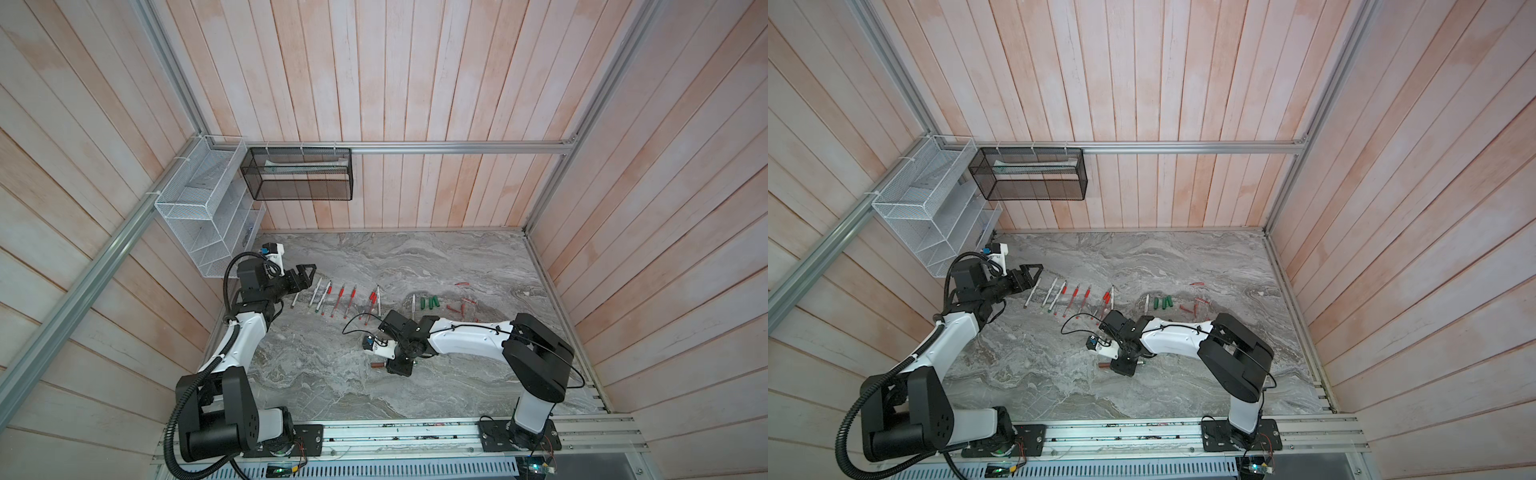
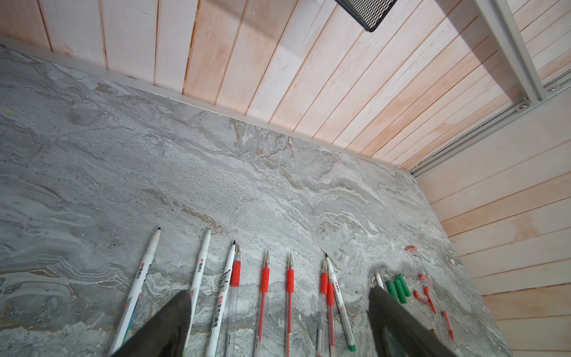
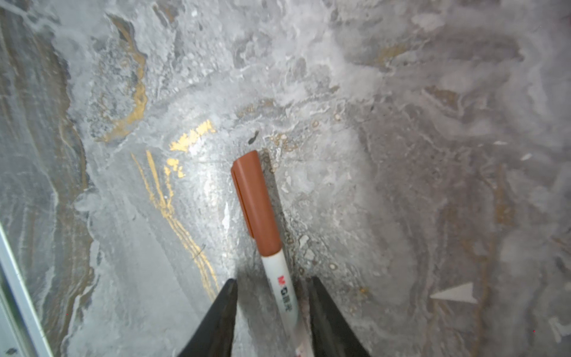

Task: Remove pen caps from pens
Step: Pick up the pen from the bottom-center of the table.

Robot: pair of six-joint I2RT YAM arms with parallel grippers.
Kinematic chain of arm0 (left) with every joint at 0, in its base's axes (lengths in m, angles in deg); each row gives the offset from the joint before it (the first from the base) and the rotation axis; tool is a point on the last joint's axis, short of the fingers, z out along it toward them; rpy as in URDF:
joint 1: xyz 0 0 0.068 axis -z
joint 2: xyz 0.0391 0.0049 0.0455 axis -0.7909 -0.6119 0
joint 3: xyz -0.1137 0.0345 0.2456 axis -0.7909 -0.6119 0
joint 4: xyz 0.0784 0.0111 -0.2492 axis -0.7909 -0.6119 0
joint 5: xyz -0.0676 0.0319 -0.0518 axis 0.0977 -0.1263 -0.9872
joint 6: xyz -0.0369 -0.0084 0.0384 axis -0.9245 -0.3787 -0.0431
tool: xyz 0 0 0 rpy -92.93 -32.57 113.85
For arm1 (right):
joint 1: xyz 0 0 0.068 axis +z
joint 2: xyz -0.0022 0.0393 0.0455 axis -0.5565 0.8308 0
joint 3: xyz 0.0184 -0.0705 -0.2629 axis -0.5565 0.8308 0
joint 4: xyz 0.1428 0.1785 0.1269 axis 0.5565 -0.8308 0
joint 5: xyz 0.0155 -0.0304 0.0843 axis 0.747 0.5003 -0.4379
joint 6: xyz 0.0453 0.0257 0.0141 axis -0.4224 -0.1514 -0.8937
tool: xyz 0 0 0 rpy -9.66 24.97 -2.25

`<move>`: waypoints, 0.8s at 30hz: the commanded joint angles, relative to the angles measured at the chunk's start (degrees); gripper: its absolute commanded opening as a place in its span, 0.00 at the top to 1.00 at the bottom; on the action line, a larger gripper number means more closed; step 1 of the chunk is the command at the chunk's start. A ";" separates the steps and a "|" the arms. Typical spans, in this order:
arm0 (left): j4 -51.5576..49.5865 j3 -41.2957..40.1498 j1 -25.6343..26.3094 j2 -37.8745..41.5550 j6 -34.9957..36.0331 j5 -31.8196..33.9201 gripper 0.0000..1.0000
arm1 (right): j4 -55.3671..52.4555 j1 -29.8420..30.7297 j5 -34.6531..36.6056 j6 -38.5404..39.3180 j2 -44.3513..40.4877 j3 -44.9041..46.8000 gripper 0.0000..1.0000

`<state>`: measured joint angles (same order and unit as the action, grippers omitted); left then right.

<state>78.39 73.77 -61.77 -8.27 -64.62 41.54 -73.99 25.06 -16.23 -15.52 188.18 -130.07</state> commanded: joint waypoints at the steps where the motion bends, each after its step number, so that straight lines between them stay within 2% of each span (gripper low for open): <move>1: 1.59 -0.94 -0.84 0.54 0.21 -0.97 0.09 | 0.51 -0.72 0.84 1.31 2.59 0.30 0.64; 6: 0.66 -0.38 -1.53 0.90 -0.42 -1.34 0.09 | -0.12 -2.29 1.12 1.02 4.47 -2.42 0.83; 11: 1.28 -0.69 -1.93 0.86 -1.00 -1.01 0.09 | 0.72 -4.47 0.42 1.01 3.76 -5.02 0.97; 17: 2.69 -1.29 -2.02 0.81 -1.24 -2.00 0.09 | 6.12 -8.61 -3.24 -2.36 -1.12 -6.77 1.00; 19: 2.70 -1.12 -2.02 0.89 -2.00 -2.99 0.09 | 10.19 -10.30 -3.97 -6.08 -3.05 -7.08 1.00; 21: 3.62 -1.18 -2.02 1.13 -2.77 -5.96 0.09 | 17.22 -12.63 -4.22 -13.45 -4.93 -6.59 1.00; 24: 8.26 -2.77 -2.02 1.00 -6.02 -11.17 0.09 | 32.78 -16.24 -10.80 -26.56 -7.26 -2.08 1.00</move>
<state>81.58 72.61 -63.52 -8.22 -67.81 36.47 -56.62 11.13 -21.26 -28.37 183.66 -134.57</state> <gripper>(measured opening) 0.908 0.106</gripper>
